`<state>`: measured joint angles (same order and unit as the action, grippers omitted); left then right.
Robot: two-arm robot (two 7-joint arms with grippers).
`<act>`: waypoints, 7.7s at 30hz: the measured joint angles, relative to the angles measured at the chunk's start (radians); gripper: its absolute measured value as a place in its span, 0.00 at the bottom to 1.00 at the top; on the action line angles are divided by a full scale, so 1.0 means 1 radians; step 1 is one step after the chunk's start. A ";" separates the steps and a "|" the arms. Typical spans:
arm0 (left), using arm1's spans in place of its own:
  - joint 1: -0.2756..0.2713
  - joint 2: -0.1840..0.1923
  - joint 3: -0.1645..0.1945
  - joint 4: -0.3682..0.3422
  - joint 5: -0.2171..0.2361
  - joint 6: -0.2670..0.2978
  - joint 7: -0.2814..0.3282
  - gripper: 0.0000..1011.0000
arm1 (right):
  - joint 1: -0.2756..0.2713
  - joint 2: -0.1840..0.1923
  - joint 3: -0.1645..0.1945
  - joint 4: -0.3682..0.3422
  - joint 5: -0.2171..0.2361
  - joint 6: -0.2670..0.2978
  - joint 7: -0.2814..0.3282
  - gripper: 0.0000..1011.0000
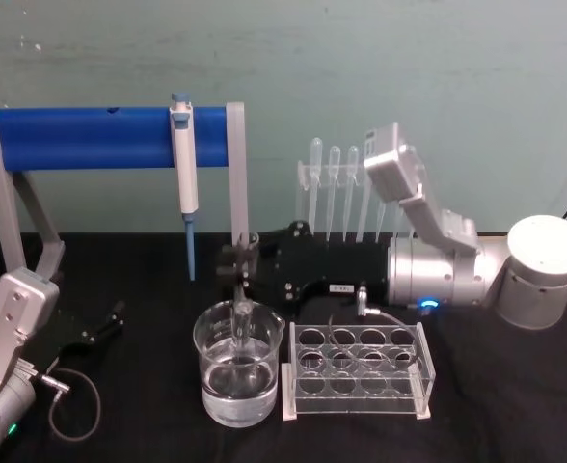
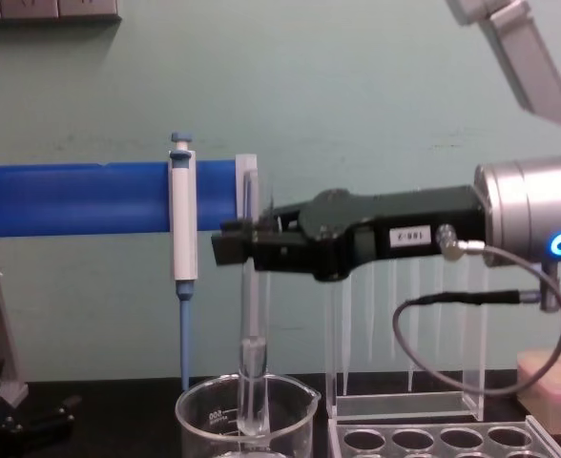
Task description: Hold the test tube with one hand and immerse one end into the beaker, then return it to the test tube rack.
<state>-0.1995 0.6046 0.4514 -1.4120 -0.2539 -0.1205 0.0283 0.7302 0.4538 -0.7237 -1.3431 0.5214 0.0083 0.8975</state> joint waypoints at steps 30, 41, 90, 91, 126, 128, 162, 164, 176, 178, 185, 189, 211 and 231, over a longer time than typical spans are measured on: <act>0.000 0.000 0.000 0.000 0.000 0.000 0.000 0.99 | -0.042 0.177 0.063 -0.248 0.073 0.064 -0.076 0.22; 0.000 0.000 0.000 0.000 0.000 0.000 0.000 0.99 | -0.134 0.265 0.106 -0.330 0.091 0.058 -0.113 0.22; 0.000 0.000 0.000 0.000 0.000 0.000 0.000 0.99 | -0.303 0.238 0.193 -0.210 0.018 -0.063 -0.136 0.22; 0.000 0.000 0.000 0.000 0.000 0.000 0.000 0.99 | -0.304 0.236 0.193 -0.207 0.017 -0.065 -0.135 0.22; 0.000 0.000 0.000 0.000 0.000 0.000 0.000 0.99 | -0.310 0.183 0.171 -0.104 -0.031 -0.121 -0.099 0.22; 0.000 0.000 0.000 0.000 0.000 0.000 0.000 0.99 | -0.311 0.182 0.172 -0.103 -0.033 -0.122 -0.100 0.22; 0.000 0.000 0.000 0.000 0.000 0.000 0.000 0.99 | -0.325 0.166 0.182 -0.084 -0.049 -0.127 -0.115 0.22; 0.000 0.000 0.000 0.000 0.000 0.000 0.000 0.99 | -0.325 0.166 0.182 -0.084 -0.048 -0.127 -0.115 0.22; 0.000 0.000 0.000 0.000 0.000 0.000 0.000 0.99 | -0.324 0.167 0.182 -0.086 -0.047 -0.127 -0.114 0.48; 0.000 0.000 0.000 0.000 0.000 0.000 0.000 0.99 | -0.325 0.167 0.182 -0.086 -0.047 -0.127 -0.114 0.51; 0.000 0.000 0.000 0.000 0.000 0.000 0.000 0.99 | -0.324 0.168 0.181 -0.087 -0.047 -0.127 -0.114 0.73; 0.000 0.000 0.000 0.000 0.000 0.000 0.000 0.99 | -0.325 0.168 0.181 -0.087 -0.047 -0.127 -0.114 0.88; 0.000 0.000 0.000 0.000 0.000 0.000 0.000 0.99 | -0.348 0.166 0.235 -0.183 -0.083 -0.217 -0.165 0.99; 0.000 0.000 0.000 0.000 0.000 0.000 0.000 0.99 | -0.541 0.088 0.406 -0.312 -0.209 -0.074 -0.621 0.99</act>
<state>-0.1995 0.6047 0.4513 -1.4120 -0.2539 -0.1205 0.0283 0.1887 0.5417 -0.3175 -1.6553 0.3121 -0.0660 0.2765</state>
